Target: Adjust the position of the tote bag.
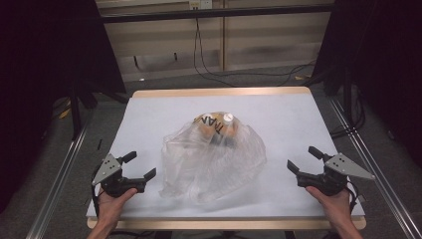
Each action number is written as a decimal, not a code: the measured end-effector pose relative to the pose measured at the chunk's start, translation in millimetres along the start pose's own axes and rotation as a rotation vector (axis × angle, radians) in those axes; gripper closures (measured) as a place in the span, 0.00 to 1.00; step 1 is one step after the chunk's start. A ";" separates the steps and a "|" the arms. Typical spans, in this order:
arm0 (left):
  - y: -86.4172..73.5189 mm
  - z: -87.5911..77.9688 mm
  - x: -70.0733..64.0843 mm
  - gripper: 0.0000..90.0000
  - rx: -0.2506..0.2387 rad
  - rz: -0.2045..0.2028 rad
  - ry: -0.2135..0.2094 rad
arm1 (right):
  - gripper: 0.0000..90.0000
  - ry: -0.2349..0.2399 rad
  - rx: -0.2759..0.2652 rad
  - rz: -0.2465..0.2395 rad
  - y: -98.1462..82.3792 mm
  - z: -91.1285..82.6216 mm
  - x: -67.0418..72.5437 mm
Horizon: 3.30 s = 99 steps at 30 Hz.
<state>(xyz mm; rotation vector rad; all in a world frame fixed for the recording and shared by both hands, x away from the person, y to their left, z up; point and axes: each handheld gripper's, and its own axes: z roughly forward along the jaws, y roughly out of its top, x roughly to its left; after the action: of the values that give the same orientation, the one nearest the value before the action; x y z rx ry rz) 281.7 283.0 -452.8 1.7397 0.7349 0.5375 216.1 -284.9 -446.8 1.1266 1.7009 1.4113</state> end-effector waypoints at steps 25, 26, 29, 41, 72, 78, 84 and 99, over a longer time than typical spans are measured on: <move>6.1 -6.6 -17.3 0.20 0.057 -0.030 -0.076 | 0.47 0.221 0.124 -0.035 7.0 3.8 19.8; 7.0 -7.7 -17.7 0.23 0.058 -0.020 -0.078 | 0.48 0.228 0.128 -0.043 7.7 3.9 21.5; 9.1 -10.4 -22.2 0.25 0.048 -0.025 -0.092 | 0.52 0.263 0.148 -0.052 9.5 4.1 29.6; 16.1 -14.4 -38.1 0.33 0.072 0.000 -0.152 | 0.63 0.402 0.176 -0.075 16.6 8.5 58.4; 17.9 -8.0 -54.5 0.29 0.108 0.014 -0.228 | 0.65 0.722 0.290 -0.169 38.4 68.9 161.8; 15.6 -2.6 -51.9 0.31 0.110 0.009 -0.238 | 0.66 0.747 0.309 -0.185 40.5 84.2 175.3; 13.4 7.5 -53.8 0.33 0.138 0.008 -0.236 | 0.66 0.767 0.352 -0.198 35.3 103.1 190.8; 9.0 3.2 -45.4 0.46 0.152 0.016 -0.255 | 0.69 0.728 0.488 -0.262 2.7 121.7 194.1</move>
<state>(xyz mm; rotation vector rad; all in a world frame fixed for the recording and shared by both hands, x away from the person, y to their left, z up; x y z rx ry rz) 253.8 246.8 -444.6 1.9137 0.5932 0.2674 242.5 -57.8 -461.7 0.5875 2.7036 1.3565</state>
